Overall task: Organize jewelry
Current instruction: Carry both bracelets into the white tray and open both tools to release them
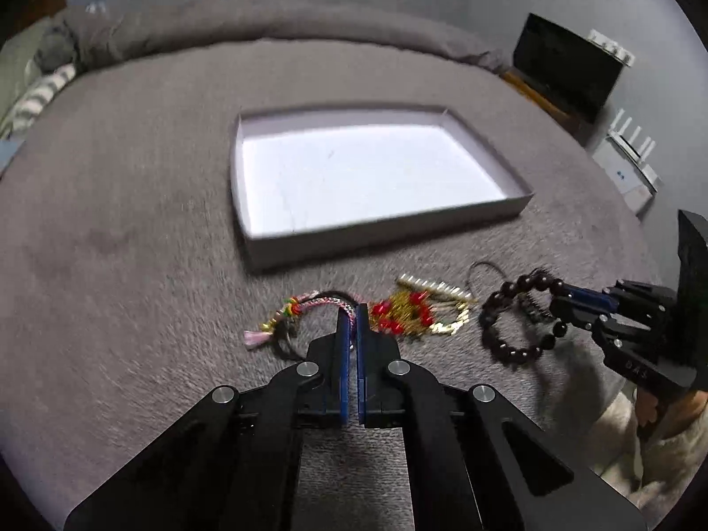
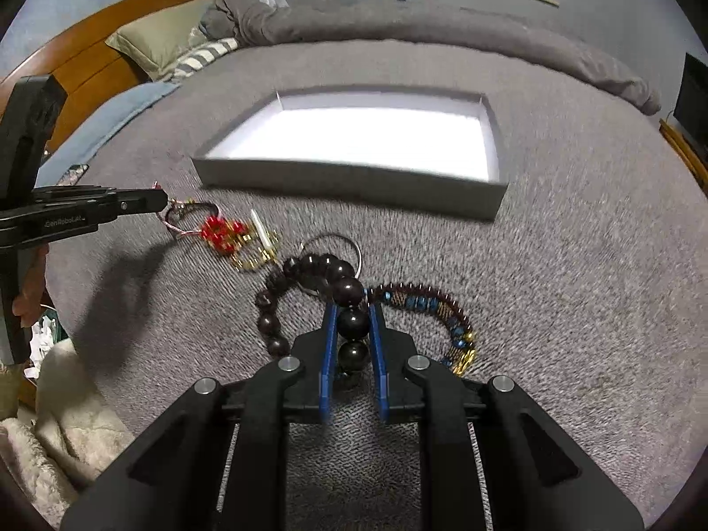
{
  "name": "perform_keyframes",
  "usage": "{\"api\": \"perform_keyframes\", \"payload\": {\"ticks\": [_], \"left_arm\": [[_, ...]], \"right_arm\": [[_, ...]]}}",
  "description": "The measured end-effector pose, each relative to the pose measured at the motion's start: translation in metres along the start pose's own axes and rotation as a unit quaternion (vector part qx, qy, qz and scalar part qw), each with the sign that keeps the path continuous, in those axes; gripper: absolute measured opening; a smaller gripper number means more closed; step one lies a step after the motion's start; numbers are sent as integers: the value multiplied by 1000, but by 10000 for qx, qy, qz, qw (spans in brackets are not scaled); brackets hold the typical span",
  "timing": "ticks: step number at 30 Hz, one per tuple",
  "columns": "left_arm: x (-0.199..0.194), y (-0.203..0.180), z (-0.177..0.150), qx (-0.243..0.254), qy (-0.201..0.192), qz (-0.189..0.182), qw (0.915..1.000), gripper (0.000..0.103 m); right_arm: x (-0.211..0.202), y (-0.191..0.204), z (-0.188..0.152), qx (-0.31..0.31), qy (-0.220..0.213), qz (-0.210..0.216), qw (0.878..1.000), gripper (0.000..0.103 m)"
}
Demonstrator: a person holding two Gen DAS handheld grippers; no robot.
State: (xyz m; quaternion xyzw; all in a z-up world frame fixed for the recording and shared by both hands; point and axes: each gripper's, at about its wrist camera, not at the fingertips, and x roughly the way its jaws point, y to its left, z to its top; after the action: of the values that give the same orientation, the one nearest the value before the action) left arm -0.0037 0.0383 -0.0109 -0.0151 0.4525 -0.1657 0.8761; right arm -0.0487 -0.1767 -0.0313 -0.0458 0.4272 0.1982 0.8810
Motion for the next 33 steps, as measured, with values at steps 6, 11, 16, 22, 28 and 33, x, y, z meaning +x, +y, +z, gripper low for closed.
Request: {"api": "perform_keyframes", "payload": {"ticks": [6, 11, 16, 22, 28, 33], "left_arm": [[-30, -7, 18, 271, -391, -18, 9989, 2], [-45, -10, 34, 471, -583, 71, 9972, 2], [-49, -12, 51, 652, -670, 156, 9955, 2], [-35, -6, 79, 724, -529, 142, 9959, 2], [-4, 3, 114, 770, -418, 356, 9955, 2], [29, 13, 139, 825, -284, 462, 9951, 2]], "right_arm": [[-18, 6, 11, -97, -250, 21, 9996, 14], [-29, 8, 27, -187, -450, -50, 9988, 14], [-38, 0, 48, -171, -662, -131, 9976, 14], [-33, -16, 88, -137, -819, -334, 9960, 14], [-6, -32, 128, -36, -878, -609, 9943, 14], [32, -48, 158, 205, -802, -688, 9942, 14]]}}
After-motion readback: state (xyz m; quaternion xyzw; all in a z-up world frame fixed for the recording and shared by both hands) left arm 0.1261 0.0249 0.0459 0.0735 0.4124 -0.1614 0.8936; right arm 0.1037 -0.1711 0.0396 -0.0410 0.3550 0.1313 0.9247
